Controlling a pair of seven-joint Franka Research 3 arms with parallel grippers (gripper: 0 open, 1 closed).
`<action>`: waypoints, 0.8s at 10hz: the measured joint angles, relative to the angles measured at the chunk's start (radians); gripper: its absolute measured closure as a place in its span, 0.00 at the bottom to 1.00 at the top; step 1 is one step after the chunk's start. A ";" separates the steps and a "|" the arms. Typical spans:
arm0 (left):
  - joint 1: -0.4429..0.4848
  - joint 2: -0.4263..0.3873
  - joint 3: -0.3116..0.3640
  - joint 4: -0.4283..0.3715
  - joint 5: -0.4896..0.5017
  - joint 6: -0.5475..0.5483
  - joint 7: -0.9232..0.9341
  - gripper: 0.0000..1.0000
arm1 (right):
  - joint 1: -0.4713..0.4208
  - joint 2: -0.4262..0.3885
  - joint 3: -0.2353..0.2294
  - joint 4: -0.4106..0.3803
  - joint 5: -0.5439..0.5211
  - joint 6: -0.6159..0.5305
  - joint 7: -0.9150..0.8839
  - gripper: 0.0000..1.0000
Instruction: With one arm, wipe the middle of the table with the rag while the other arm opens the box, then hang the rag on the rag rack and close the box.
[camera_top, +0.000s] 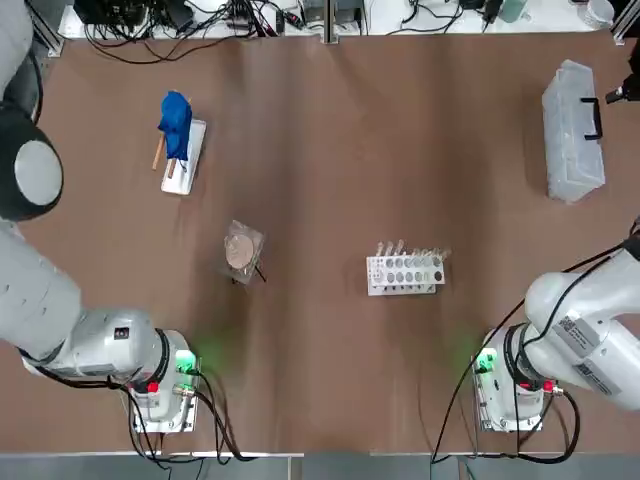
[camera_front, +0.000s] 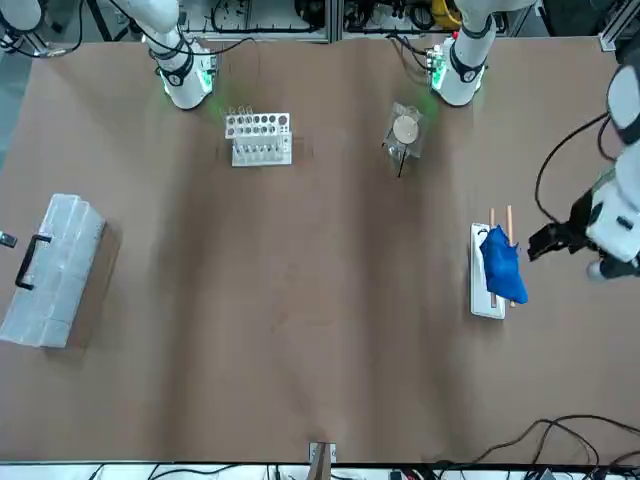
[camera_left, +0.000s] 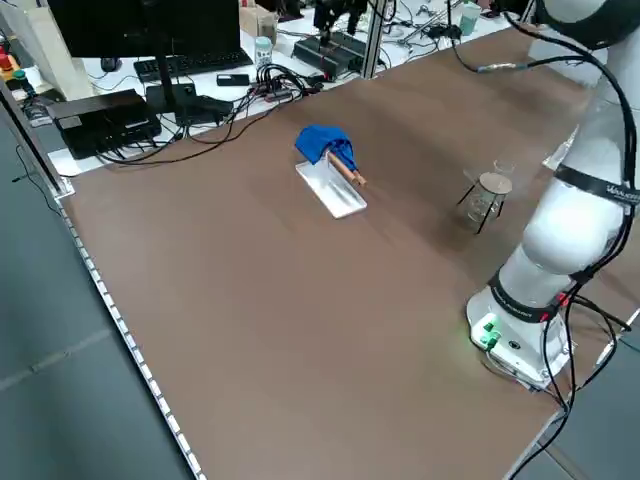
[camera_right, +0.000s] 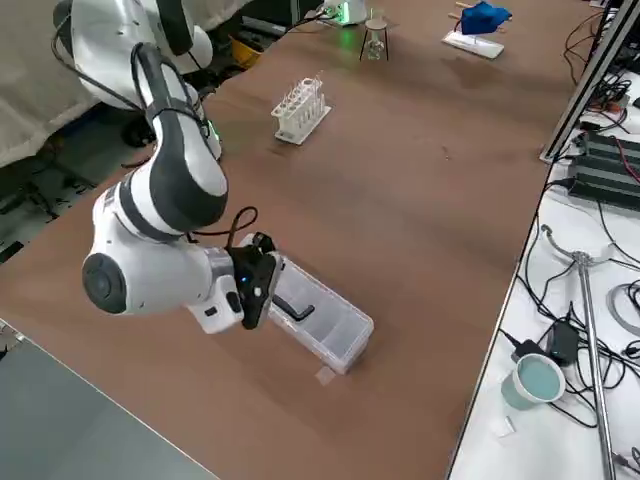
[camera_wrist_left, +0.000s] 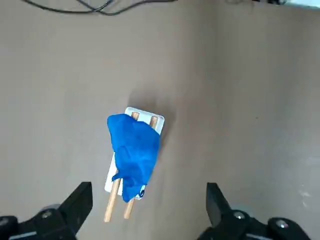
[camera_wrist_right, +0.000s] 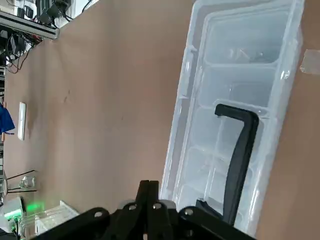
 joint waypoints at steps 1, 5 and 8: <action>0.006 -0.029 0.001 -0.001 -0.014 -0.020 0.021 0.00 | 0.001 0.000 0.000 0.000 0.000 0.000 0.000 0.96; 0.021 -0.154 0.001 -0.040 -0.021 -0.086 0.041 0.00 | 0.002 0.000 -0.001 0.000 0.000 0.000 0.001 0.83; 0.021 -0.164 0.001 -0.018 -0.021 -0.106 0.051 0.00 | 0.056 -0.044 0.001 0.025 -0.044 0.000 0.006 0.53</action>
